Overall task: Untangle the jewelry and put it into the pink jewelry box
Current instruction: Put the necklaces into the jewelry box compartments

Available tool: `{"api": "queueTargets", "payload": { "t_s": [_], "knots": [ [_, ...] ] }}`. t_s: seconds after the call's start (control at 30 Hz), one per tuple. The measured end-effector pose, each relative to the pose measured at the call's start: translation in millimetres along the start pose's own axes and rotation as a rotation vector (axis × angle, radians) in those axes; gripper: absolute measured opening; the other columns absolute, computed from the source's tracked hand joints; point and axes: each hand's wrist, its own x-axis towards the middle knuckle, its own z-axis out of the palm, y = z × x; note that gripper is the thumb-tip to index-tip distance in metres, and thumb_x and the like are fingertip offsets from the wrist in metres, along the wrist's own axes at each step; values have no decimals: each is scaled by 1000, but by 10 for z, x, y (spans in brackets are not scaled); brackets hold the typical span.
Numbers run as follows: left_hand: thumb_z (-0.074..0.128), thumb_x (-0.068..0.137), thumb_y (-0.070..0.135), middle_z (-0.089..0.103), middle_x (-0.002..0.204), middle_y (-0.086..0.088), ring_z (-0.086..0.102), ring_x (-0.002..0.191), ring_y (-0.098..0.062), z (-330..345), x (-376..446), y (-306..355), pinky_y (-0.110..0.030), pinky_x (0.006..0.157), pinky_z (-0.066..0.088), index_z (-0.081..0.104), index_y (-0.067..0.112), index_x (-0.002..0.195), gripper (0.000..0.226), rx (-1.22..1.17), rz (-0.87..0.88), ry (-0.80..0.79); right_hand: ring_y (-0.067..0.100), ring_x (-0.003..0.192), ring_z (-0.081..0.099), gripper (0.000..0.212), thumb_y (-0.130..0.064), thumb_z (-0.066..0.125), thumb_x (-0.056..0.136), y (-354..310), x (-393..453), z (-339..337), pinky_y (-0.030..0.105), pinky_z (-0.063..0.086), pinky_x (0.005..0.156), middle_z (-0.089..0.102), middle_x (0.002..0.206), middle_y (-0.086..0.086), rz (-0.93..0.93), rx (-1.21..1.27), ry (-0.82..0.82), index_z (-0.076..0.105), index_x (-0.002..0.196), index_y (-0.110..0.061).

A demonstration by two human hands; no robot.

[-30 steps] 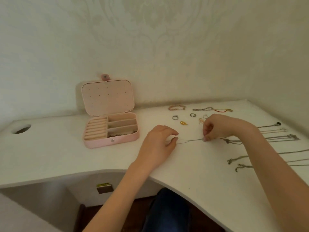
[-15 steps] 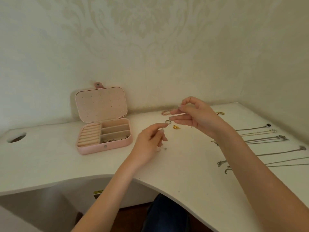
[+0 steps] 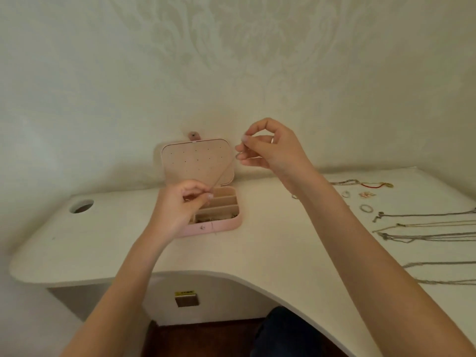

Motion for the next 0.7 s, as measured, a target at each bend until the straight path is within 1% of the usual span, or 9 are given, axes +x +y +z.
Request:
{"api": "queueTargets", "payload": {
  "t_s": [0.07,0.13,0.23,0.33,0.4,0.5,0.63,0.7],
  "knots": [
    [68,80,1,71,68,8,69,65,-9,-59,27,15,-15,68,52,67,20,78,18,-21,14,47,19,60,66,10,-1,59,90,-51,49,84,28,57,63,68,73,13,-43,37,-3,54,85,-9],
    [66,83,-1,71,73,2,71,66,-15,-83,68,46,-21,67,56,67,12,80,14,-71,25,94,20,62,67,10,-2,59,90,-84,73,137,27,57,63,69,71,12,-89,57,-5,55,85,-9],
    [63,84,-3,70,78,-8,71,68,-16,-69,106,65,-22,66,57,65,2,84,6,-128,26,99,21,62,67,11,0,58,90,-93,87,173,28,57,64,68,70,11,-118,42,-26,55,84,-9],
    [63,84,-3,70,78,-11,71,67,-14,-52,126,63,-22,66,57,64,-3,87,3,-152,12,113,21,63,67,11,0,59,89,-110,87,170,29,58,65,68,70,13,-119,19,-56,55,84,-9],
    [62,85,-4,70,78,-12,71,66,-13,-62,138,63,-24,66,58,65,-2,87,4,-166,5,140,21,64,67,10,0,59,89,-119,89,153,29,58,66,68,70,13,-124,20,-55,55,85,-8],
    [62,85,-4,69,77,-9,71,66,-15,-83,143,67,-25,66,59,65,6,83,10,-205,-21,178,21,64,68,8,-1,59,90,-134,86,130,29,58,66,69,71,12,-130,23,-51,55,86,-7],
    [63,84,-4,69,75,-7,70,65,-14,-87,111,23,-24,65,58,65,5,82,9,-155,-33,152,20,63,68,7,0,59,90,-108,89,129,30,59,67,68,71,12,-104,10,-76,55,88,-6],
    [66,82,-2,71,74,-4,70,67,-13,-84,72,-51,-24,69,57,67,8,79,11,-96,-34,135,20,64,68,6,0,59,90,-59,89,133,31,59,68,67,73,14,-77,-29,-103,55,90,-5]
  ]
}}
